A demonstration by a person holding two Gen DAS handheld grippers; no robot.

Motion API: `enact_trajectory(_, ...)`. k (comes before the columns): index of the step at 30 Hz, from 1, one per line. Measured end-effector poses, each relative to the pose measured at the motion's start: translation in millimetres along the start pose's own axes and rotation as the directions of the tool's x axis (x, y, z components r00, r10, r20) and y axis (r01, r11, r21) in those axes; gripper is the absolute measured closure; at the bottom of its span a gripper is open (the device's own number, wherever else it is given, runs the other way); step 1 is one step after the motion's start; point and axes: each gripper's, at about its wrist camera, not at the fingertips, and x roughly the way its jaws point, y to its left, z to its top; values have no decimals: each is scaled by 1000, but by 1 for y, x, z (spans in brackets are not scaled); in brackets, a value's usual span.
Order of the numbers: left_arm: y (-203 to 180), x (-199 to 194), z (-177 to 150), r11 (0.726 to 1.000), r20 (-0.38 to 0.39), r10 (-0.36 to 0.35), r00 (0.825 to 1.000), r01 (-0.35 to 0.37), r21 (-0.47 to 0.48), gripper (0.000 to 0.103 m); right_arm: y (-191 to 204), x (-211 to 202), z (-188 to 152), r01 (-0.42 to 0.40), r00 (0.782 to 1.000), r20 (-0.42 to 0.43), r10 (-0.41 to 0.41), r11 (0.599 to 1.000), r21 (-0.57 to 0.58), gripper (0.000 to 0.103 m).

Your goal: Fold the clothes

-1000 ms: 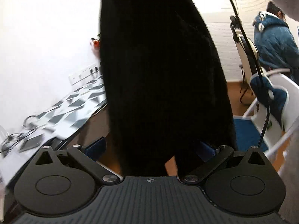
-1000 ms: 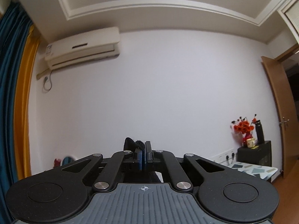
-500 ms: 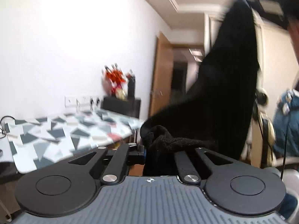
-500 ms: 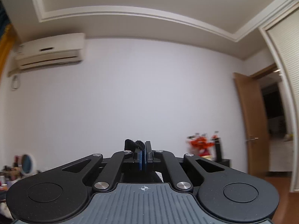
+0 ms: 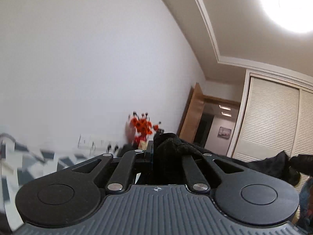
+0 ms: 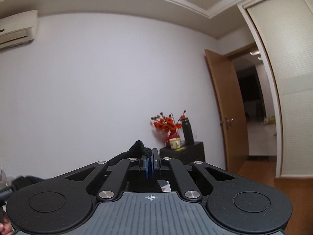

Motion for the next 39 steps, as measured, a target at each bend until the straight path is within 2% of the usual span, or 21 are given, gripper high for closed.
enact_trajectory(4, 27, 28, 33, 1000, 58, -2, 998, 0, 28, 97, 19, 70, 7, -47, 998, 40, 46, 999, 14, 101)
enact_trajectory(6, 35, 38, 45, 997, 91, 22, 996, -28, 71, 97, 31, 99, 11, -76, 994, 74, 76, 997, 2, 101)
enact_trajectory(8, 44, 49, 51, 991, 118, 62, 991, -75, 110, 97, 41, 126, 15, -111, 988, 104, 111, 994, -10, 101)
enact_trajectory(14, 62, 70, 60, 982, 176, 120, 977, -142, 123, 97, 54, 217, 28, -204, 969, 134, 208, 978, -42, 101)
enact_trajectory(16, 59, 77, 66, 976, 202, 145, 969, -174, 133, 97, 53, 250, 34, -251, 959, 130, 254, 967, -37, 101)
enact_trajectory(20, 41, 93, 79, 948, 269, 204, 941, -259, 185, 97, 25, 308, 54, -370, 917, 153, 368, 929, -19, 101)
enact_trajectory(22, 23, 101, 85, 931, 306, 237, 922, -306, 200, 97, 11, 335, 60, -428, 887, 176, 428, 903, -36, 101)
enact_trajectory(24, 3, 109, 89, 917, 351, 271, 896, -351, 189, 97, -9, 363, 68, -499, 846, 199, 496, 866, -34, 101)
enact_trajectory(26, -18, 119, 92, 900, 393, 307, 867, -398, 175, 97, -31, 393, 76, -577, 794, 217, 567, 816, -23, 101)
enact_trajectory(29, -53, 142, 92, 858, 447, 367, 816, -483, 178, 97, -66, 439, 97, -673, 721, 212, 659, 739, -9, 101)
enact_trajectory(32, -90, 162, 85, 807, 493, 405, 770, -555, 203, 97, -95, 470, 121, -761, 630, 193, 752, 648, -40, 101)
enact_trajectory(33, -100, 168, 82, 797, 503, 415, 758, -570, 200, 97, -103, 475, 127, -779, 607, 186, 772, 625, -52, 101)
enact_trajectory(35, -116, 185, 77, 784, 508, 434, 745, -589, 195, 97, -117, 482, 139, -810, 564, 173, 807, 582, -73, 101)
enact_trajectory(37, -128, 198, 68, 741, 505, 469, 725, -634, 221, 97, -129, 486, 146, -831, 536, 163, 828, 552, -72, 101)
enact_trajectory(39, -129, 211, 60, 717, 472, 510, 719, -658, 227, 97, -139, 504, 146, -836, 537, 148, 831, 547, -42, 101)
